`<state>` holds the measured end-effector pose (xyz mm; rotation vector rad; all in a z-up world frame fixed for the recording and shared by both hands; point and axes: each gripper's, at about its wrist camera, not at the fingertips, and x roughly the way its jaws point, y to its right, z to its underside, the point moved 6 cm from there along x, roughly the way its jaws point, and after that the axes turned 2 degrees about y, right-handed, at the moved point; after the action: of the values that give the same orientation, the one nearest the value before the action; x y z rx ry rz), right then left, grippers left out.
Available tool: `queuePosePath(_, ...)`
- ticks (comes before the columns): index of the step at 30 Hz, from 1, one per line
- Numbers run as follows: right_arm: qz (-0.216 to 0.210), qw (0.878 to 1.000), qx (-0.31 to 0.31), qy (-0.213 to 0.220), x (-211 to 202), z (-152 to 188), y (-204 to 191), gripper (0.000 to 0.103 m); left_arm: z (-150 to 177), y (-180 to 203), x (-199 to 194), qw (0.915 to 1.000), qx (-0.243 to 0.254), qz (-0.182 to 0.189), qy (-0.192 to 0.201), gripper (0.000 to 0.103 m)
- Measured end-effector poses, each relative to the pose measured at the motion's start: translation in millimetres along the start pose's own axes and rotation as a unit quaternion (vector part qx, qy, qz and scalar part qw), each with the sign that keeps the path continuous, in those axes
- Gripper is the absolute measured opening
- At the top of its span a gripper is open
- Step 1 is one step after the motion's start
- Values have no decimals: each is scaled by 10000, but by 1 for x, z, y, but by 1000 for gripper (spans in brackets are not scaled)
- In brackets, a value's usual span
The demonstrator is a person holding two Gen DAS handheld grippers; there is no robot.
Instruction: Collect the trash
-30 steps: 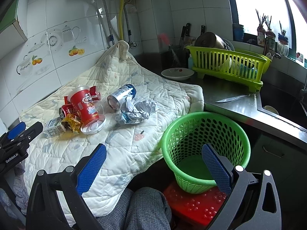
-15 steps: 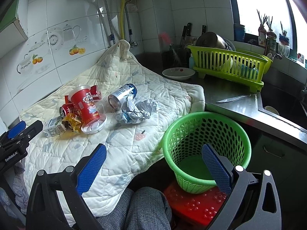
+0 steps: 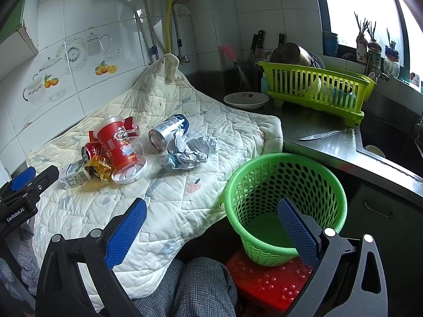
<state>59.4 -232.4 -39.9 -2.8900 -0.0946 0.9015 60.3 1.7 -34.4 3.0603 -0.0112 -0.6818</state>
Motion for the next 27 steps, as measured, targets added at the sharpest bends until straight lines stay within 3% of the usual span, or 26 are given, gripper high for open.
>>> queuePosePath(27,-90,9998,-61,-157,17,4,-7,96,1,-15,10,9997,-156,-141,-81,98)
